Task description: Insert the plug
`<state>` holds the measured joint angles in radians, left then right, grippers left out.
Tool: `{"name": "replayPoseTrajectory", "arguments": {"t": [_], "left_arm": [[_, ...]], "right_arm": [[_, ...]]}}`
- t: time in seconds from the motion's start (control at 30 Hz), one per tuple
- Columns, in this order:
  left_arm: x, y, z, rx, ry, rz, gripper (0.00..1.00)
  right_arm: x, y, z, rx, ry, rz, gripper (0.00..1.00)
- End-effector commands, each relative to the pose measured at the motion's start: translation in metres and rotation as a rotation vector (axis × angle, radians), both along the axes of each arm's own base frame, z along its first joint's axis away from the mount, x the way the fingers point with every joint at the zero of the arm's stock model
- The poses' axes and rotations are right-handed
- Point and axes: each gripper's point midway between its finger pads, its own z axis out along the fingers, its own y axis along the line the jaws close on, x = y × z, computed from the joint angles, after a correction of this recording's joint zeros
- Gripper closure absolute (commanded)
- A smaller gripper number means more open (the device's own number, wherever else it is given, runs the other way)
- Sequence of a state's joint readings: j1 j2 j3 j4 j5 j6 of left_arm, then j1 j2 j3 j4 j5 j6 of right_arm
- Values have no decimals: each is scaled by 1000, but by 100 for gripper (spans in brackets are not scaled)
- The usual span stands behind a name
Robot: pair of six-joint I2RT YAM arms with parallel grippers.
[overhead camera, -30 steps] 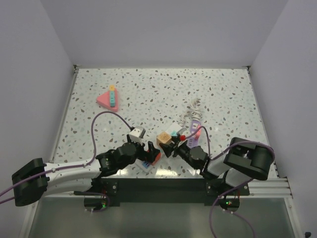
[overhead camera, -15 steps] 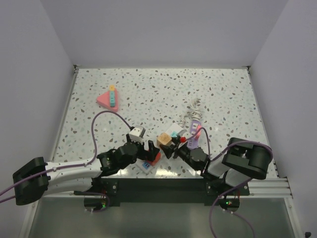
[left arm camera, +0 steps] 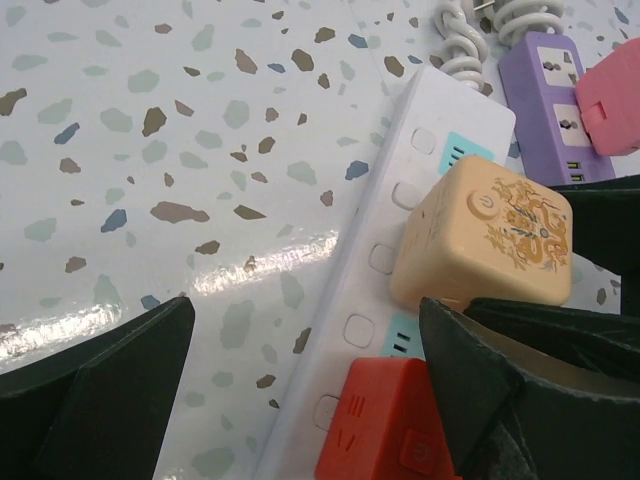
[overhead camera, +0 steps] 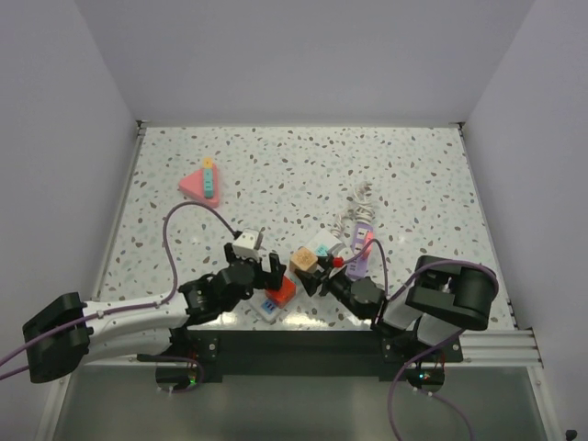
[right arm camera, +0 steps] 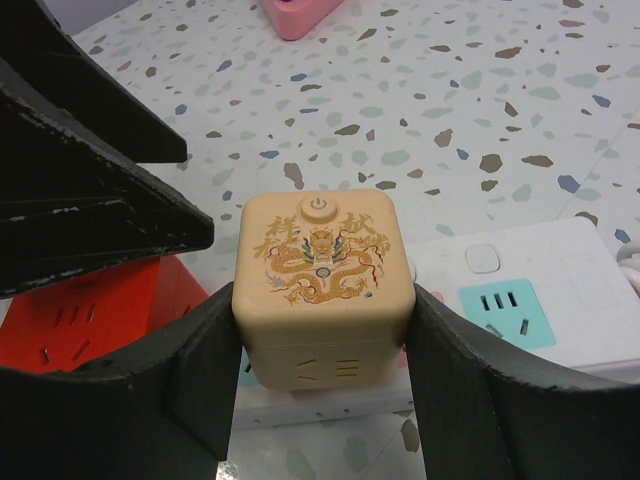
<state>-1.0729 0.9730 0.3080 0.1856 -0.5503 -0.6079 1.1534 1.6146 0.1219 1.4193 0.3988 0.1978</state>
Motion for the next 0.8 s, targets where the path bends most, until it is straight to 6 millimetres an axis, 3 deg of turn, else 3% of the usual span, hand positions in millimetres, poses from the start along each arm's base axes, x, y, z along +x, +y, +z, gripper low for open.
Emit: {"name": "replayPoseTrajectory", "arguments": {"t": [0.0,0.37,0.6,0.77], "left_arm": [[20,-7,32,-50,-90,40,0],[22,-31,53,-167,-137,-40,0],[22,-38,47,-187,-146,-63,0],[24,-39,27,-134,-112,-58,0]], "right_arm": [[-33,-27,-82,-278,162,69,100],[-39,-25,-94,-319,175,79,100],[-40,-25,-92,-320,174,82,100],[-41,-24,-90,-320,171,86,100]]}}
